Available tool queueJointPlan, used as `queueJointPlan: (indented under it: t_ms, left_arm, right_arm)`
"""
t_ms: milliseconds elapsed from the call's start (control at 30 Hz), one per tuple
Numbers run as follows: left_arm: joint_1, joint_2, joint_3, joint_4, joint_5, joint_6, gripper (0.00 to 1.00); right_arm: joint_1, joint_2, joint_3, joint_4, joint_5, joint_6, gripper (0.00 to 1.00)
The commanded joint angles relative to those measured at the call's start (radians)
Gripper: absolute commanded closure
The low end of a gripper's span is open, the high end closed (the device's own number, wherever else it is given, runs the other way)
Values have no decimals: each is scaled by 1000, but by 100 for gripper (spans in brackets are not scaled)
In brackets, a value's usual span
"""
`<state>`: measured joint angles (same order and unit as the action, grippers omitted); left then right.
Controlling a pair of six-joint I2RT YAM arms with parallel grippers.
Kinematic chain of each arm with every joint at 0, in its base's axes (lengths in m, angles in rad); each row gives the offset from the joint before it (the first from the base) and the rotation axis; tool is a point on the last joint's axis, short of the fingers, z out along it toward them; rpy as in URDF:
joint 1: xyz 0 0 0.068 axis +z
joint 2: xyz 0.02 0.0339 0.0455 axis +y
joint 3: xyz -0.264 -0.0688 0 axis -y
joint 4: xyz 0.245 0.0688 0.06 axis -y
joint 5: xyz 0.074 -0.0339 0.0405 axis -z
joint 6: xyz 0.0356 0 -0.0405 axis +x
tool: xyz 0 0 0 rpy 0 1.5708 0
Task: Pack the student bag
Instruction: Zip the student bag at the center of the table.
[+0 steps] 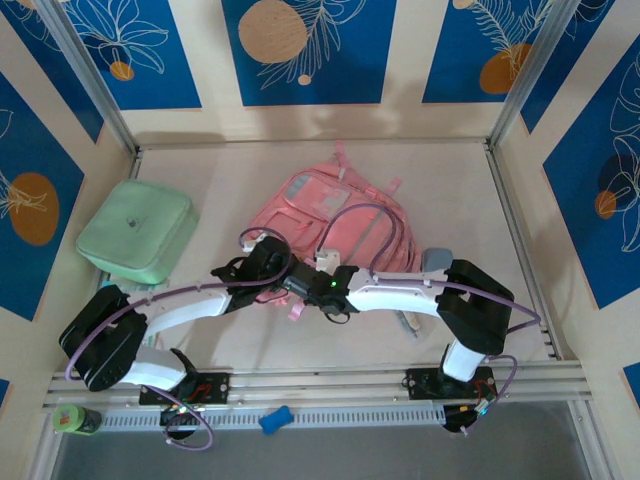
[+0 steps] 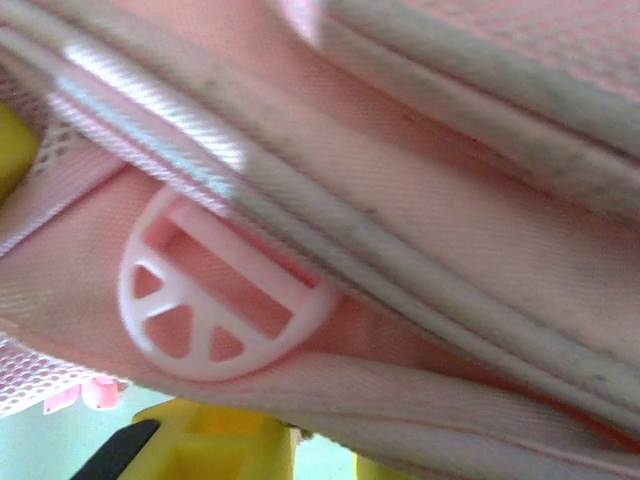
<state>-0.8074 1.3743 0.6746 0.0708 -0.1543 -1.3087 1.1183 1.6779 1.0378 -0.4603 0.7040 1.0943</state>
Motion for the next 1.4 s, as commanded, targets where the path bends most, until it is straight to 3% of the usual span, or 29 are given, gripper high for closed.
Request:
queueJointPlan:
  t_ms: [0, 133, 367, 467, 633, 867, 1167, 1367]
  left_arm:
    - [-6, -55, 3, 67, 26, 3, 100]
    - [-6, -59, -2, 71, 22, 4, 100]
    - [-7, -60, 3, 72, 24, 3, 100]
    - [-6, -61, 2, 73, 23, 3, 100]
    - [-6, -56, 1, 68, 19, 3, 100]
    - [2, -48, -3, 69, -11, 6, 100]
    - [126, -2, 11, 84, 29, 43, 100]
    - [210, 56, 33, 114, 80, 66, 100]
  right_arm:
    - [-9, 9, 30, 51, 50, -83, 81]
    - [-9, -3, 9, 117, 51, -165, 80]
    - [-24, 19, 52, 8, 114, -111, 81]
    - [-32, 26, 54, -13, 121, -82, 85]
    - [-20, 6, 24, 109, 115, -194, 92]
    - [-18, -13, 52, -20, 89, -128, 100]
    - [-27, -82, -4, -165, -118, -48, 100]
    - [-18, -178, -104, -213, -141, 0, 100]
